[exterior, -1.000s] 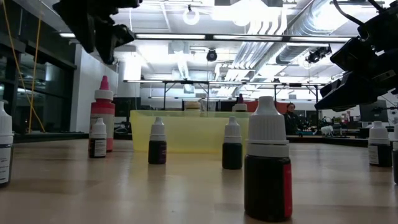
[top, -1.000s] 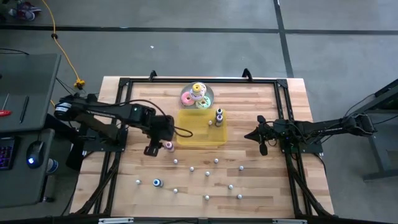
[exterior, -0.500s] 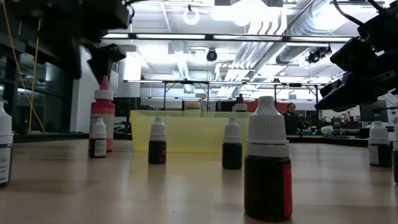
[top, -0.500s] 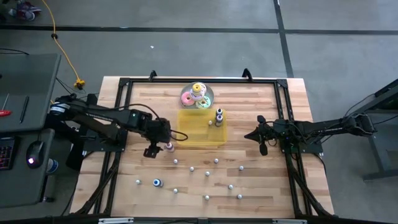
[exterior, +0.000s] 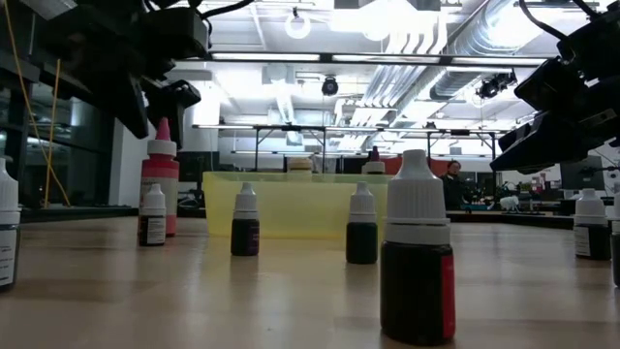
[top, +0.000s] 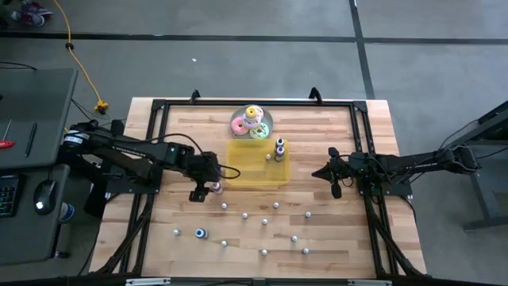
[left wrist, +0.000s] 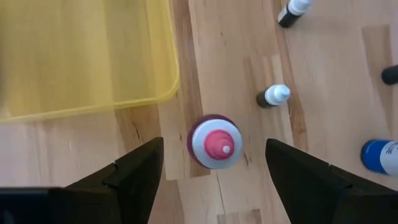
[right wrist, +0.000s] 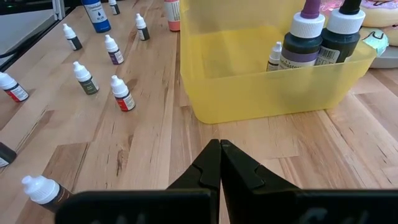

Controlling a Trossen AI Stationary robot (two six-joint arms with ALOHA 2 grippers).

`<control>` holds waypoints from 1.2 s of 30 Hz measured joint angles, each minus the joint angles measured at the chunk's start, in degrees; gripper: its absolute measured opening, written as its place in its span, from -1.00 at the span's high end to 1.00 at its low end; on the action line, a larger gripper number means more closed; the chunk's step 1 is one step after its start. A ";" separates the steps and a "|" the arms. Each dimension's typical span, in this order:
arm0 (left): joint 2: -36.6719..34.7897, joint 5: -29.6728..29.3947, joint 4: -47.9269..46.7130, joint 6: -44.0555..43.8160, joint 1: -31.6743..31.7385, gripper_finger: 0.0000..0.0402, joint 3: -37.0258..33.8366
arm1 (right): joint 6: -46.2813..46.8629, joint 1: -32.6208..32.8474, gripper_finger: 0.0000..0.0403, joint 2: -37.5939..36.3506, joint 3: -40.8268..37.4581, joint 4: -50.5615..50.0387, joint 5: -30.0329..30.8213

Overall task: Pick & Place food coloring
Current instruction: Put the large pink food coloring bottle into the yellow container

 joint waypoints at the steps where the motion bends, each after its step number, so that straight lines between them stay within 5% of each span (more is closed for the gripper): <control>1: 0.01 -0.01 0.18 -0.03 0.27 -0.37 -0.01 | 0.00 -0.01 1.00 0.00 0.00 0.00 0.00; 24: 3.50 0.29 1.89 -1.56 0.42 -0.36 0.02 | -0.01 0.00 1.00 0.00 0.00 -0.33 0.02; 36: 3.50 2.08 1.27 -1.41 0.42 0.04 0.02 | 0.00 0.00 1.00 0.00 0.00 -0.37 0.02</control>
